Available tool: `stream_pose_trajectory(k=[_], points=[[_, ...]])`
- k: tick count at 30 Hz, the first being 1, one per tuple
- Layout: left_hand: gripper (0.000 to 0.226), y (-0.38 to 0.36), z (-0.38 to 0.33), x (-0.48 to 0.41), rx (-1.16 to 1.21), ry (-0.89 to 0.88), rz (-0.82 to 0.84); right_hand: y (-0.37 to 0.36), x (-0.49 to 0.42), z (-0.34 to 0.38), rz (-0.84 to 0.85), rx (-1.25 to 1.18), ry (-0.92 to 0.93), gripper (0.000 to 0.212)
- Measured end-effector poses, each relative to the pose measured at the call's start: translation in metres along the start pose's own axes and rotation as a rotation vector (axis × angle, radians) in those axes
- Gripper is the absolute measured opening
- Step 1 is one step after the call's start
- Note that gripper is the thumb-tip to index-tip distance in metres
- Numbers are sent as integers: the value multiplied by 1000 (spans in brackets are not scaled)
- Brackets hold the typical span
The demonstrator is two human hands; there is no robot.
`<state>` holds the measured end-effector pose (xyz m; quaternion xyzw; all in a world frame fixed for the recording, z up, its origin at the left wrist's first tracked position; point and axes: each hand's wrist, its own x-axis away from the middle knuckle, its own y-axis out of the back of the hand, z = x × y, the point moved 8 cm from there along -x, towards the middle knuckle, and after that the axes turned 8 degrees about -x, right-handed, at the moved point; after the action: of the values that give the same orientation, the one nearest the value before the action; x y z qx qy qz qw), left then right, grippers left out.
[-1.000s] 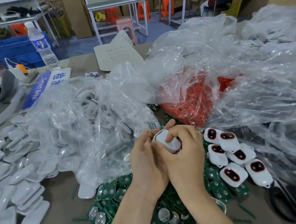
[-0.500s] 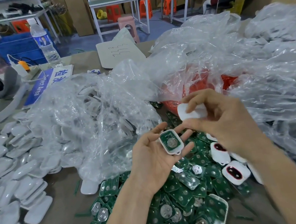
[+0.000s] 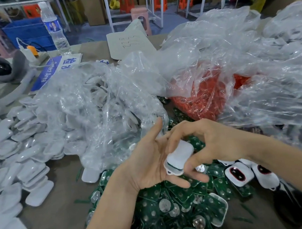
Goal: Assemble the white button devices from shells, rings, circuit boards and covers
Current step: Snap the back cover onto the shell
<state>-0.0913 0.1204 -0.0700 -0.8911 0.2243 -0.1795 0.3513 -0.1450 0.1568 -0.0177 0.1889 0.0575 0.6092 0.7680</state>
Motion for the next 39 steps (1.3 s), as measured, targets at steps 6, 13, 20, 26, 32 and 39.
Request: stream_pose_trajectory(k=[6, 13, 20, 26, 32, 39], points=[[85, 4, 4, 1, -49, 47, -88, -9, -2, -8, 24, -51, 46, 35], [77, 19, -9, 2, 8, -82, -241, 15, 8, -9, -211, 78, 130, 32], [33, 26, -17, 2, -155, -203, -399, 32, 26, -15, -507, 250, 264, 36], [29, 24, -18, 2, -180, -224, -429, 33, 26, -23, -521, 155, 253, 36], [35, 27, -18, 1, -287, -241, -553, 28, 27, -21, -549, 201, 274, 35], [38, 31, -26, 5, -234, -325, -650, 39, 34, -36, -636, -285, 163, 26]])
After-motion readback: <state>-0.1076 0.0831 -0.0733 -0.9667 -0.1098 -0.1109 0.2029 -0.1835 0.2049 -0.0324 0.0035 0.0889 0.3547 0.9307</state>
